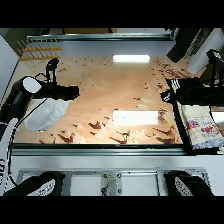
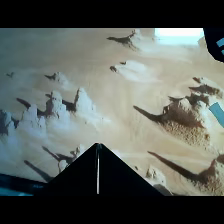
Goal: Fold the clothes and pants, and hang the long-sleeved shirts on hangers.
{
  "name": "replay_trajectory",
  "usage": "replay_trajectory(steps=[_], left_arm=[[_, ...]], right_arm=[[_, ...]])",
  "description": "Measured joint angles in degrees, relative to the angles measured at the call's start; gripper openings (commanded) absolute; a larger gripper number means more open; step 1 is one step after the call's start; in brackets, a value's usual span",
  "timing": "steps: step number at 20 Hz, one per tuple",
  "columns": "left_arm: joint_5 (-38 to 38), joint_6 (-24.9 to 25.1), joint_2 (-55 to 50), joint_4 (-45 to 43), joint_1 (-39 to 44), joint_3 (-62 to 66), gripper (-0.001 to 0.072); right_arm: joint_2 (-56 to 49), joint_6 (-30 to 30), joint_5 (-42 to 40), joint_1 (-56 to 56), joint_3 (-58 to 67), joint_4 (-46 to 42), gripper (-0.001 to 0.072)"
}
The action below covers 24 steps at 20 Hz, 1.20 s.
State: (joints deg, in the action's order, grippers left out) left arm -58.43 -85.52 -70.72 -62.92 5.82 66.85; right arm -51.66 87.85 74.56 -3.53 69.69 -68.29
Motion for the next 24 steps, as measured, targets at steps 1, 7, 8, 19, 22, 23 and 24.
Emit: replay_trajectory(steps=[1, 7, 8, 19, 22, 23, 24], left_arm=[[0.00, 0.00, 0.00, 0.00, 0.00, 0.00, 0.0008], [0.00, 0.02, 0.00, 0.00, 0.00, 0.00, 0.0008], [0.00, 0.00, 0.00, 0.00, 0.00, 0.00, 0.0008], [-2.05, 0.35, -0.09, -15.82, -4.35, 3.10, 0.0710], [-2.86, -2.21, -1.64, -26.82, -7.91, 2.38, 0.0710], [-2.86, -2.86, -2.58, -28.98, -9.01, 1.55, 0.0710], [-2.80, -3.23, -3.91, -30.86, -10.12, 0.50, 0.0710]], right_arm=[[0.00, 0.00, 0.00, 0.00, 0.00, 0.00, 0.0020], [0.00, 0.00, 0.00, 0.00, 0.00, 0.02, 0.0020], [0.00, 0.00, 0.00, 0.00, 0.00, 0.00, 0.0020], [0.00, 0.00, 0.00, 0.00, 0.00, 0.02, 0.0020], [0.00, 0.00, 0.00, 0.00, 0.00, 0.02, 0.0019], [0.00, 0.00, 0.00, 0.00, 0.00, 0.00, 0.0020], [0.00, 0.00, 0.00, 0.00, 0.00, 0.00, 0.0020]])
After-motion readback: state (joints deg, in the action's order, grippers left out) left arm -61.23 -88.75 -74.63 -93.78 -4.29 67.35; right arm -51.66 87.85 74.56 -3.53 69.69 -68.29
